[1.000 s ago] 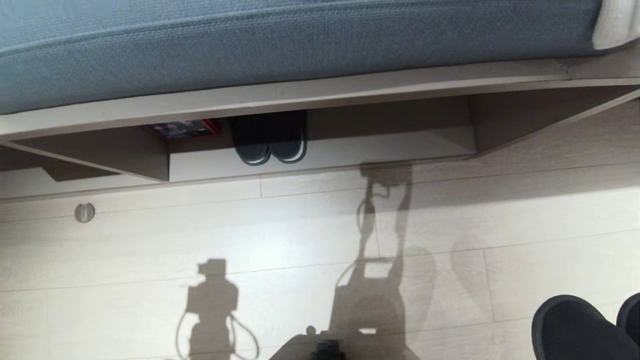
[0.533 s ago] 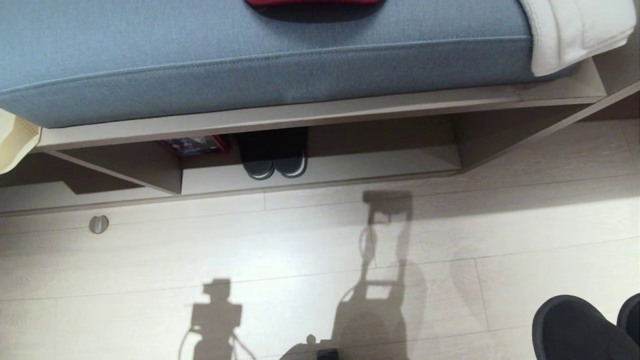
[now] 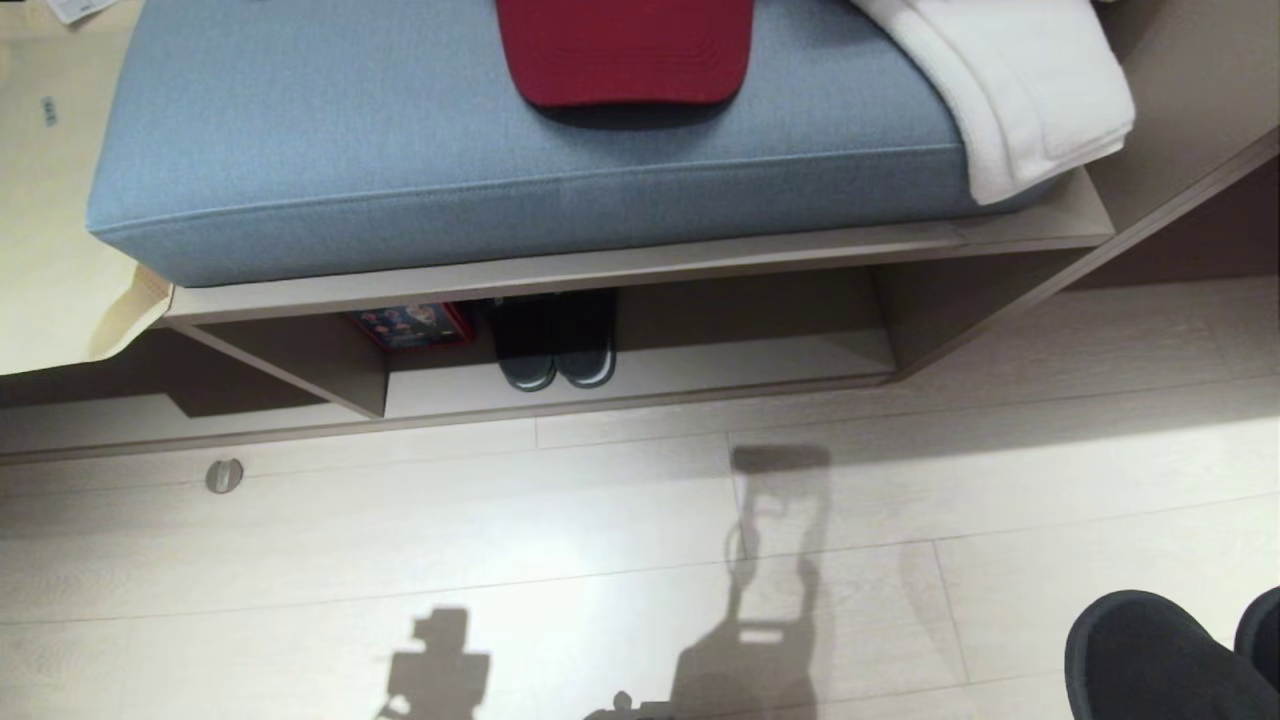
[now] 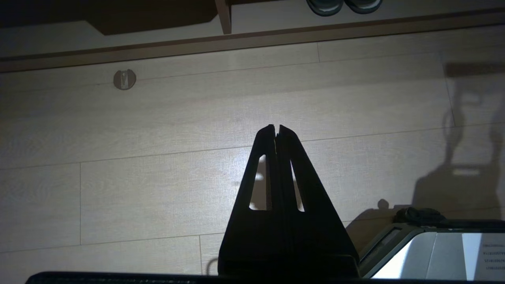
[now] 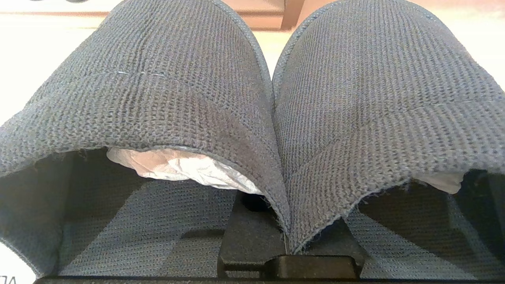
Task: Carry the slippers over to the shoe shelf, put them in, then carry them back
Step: Place the slippers on the floor
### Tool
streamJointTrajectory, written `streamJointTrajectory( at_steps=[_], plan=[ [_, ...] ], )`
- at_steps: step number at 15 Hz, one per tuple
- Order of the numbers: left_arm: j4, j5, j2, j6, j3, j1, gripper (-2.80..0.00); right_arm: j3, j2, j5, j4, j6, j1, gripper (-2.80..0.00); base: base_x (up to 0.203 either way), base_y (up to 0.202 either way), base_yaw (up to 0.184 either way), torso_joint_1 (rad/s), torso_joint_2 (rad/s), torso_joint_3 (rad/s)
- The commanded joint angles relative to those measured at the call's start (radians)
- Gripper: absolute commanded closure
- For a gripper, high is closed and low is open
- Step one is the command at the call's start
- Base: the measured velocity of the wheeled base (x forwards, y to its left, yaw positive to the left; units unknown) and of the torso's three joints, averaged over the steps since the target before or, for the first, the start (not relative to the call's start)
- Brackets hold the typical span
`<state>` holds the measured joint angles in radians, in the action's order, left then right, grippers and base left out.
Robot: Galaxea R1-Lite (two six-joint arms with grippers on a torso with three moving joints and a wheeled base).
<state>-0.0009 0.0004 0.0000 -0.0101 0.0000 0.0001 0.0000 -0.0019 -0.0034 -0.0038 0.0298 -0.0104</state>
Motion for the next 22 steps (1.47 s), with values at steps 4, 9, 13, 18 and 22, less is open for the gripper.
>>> streamJointTrajectory(
  at_steps=[4,9,13,18,22],
  plan=[
    [-0.001,0.001,0.000,-0.001,0.000,0.001,0.00,0.000,0.002,0.000,-0.001,0.001,0.000,0.00,0.000,0.000,0.000,0.000,0.00,0.200],
    [-0.001,0.001,0.000,-0.001,0.000,0.001,0.00,0.000,0.002,0.000,-0.001,0.001,0.000,0.00,0.000,0.000,0.000,0.003,0.00,0.201],
    [-0.001,0.001,0.000,-0.001,0.000,0.001,0.00,0.000,0.002,0.000,-0.001,0.001,0.000,0.00,0.000,0.000,0.000,0.002,0.00,0.199],
    [-0.001,0.001,0.000,-0.002,0.002,0.001,0.00,0.000,0.002,0.000,-0.001,0.001,0.000,0.00,0.000,0.000,0.000,0.002,0.00,0.203],
    [-0.001,0.001,0.000,-0.002,0.000,0.001,0.00,0.000,0.002,0.000,-0.001,0.001,0.000,0.00,0.000,0.000,0.000,0.004,0.00,0.199]
  ],
)
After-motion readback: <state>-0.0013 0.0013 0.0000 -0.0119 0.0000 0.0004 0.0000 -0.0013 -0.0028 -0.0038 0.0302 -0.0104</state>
